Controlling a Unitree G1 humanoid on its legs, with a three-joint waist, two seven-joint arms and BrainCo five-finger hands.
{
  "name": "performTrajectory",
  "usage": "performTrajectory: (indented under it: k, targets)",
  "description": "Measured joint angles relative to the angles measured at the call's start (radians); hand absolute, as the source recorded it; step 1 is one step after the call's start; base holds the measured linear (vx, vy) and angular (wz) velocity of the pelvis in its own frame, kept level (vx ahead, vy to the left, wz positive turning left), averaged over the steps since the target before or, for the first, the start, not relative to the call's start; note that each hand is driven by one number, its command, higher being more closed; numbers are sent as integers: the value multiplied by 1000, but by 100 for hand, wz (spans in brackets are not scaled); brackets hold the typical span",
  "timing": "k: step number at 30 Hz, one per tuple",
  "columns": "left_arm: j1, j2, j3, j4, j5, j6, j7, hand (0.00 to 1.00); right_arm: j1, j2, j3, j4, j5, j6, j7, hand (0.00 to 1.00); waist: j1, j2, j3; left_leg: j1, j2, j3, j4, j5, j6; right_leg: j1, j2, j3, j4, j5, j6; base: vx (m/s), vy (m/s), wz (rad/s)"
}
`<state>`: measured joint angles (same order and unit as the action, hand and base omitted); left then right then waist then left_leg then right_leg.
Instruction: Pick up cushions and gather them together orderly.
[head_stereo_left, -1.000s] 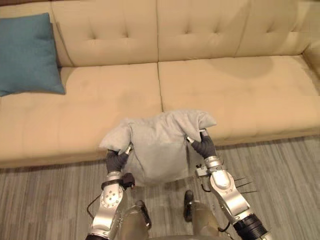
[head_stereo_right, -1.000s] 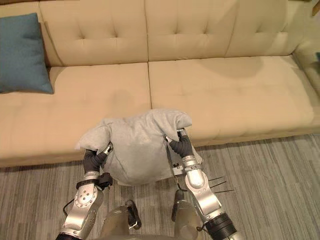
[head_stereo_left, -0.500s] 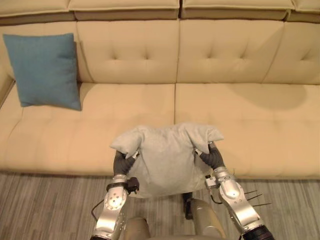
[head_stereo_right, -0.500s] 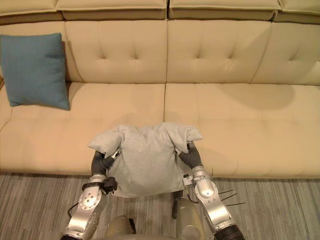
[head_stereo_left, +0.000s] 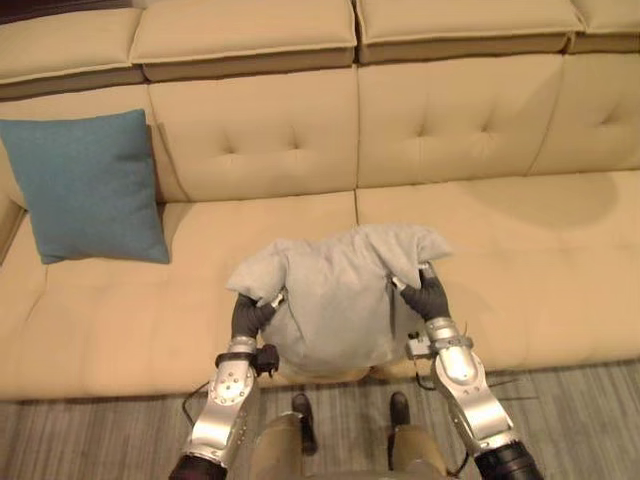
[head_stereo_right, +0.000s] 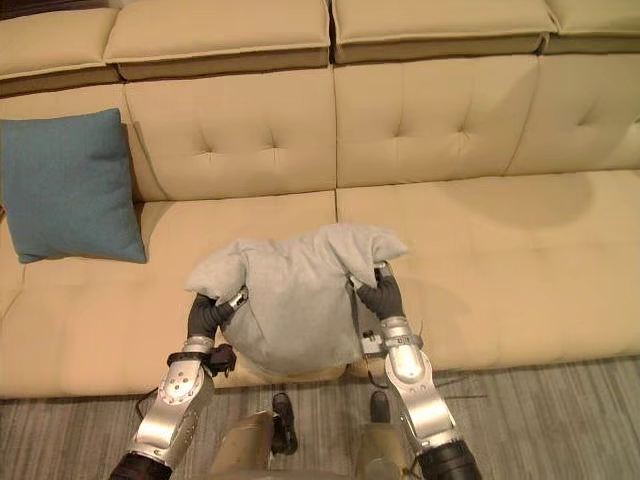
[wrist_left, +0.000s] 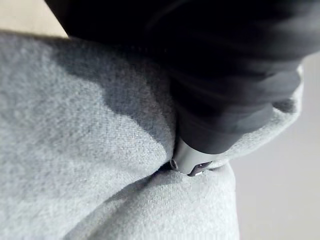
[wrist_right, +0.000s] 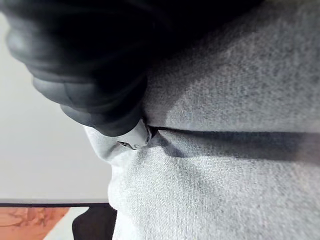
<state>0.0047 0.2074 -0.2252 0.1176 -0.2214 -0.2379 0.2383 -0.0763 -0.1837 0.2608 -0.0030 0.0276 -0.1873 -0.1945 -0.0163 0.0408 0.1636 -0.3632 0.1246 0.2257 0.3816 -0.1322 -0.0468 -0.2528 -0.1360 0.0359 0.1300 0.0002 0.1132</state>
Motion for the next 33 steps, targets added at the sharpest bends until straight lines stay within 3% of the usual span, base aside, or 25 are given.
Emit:
performTrajectory:
  k: [3,6,7,13,17,24,25,33]
  targets:
    - [-124,33,2,1,0,1,35,100,-159,-1,2,40,-3,0,-50,100,0,-5,12,-33,1,8,-5,18,12,-38,8,11,-11,28,-5,-65,8,-17]
    - [-370,81,17,53,19,0,113,100,-425,-17,-12,128,-30,0,-133,100,0,-15,57,-72,0,12,-29,59,15,-91,13,19,-11,59,-6,-142,-21,-4]
    - [-552,107,41,118,21,0,164,100,-592,-21,-35,185,-39,1,-172,100,0,-16,94,-101,3,8,-37,83,17,-122,18,18,-11,77,-9,-151,-35,4]
    - [-1002,168,79,292,69,0,288,100,-977,-19,-117,363,-70,1,-268,100,0,-23,197,-169,11,-5,-62,143,15,-206,31,9,15,98,-16,-115,-50,5]
    - [-1223,182,82,439,82,1,315,100,-1138,-21,-155,502,-69,3,-311,100,-1,-24,216,-234,8,-12,-99,183,13,-294,34,1,44,98,-17,-41,-62,7]
    - [-1383,170,103,640,74,14,292,100,-1309,-39,-189,744,-55,19,-325,100,-25,-23,271,-347,-1,-35,-132,228,10,-425,30,-20,81,97,-20,-13,-39,10]
    - [-1389,166,103,655,72,18,286,0,-1317,-43,-190,761,-54,20,-324,0,-26,-22,277,-355,-1,-38,-132,229,10,-432,29,-23,82,97,-20,-7,-19,7]
    - [-1446,149,172,676,16,-3,278,0,-1399,-84,-232,782,-25,11,-326,0,-19,-22,293,-436,2,-58,-138,243,5,-510,27,-39,97,98,-22,1,-9,6]
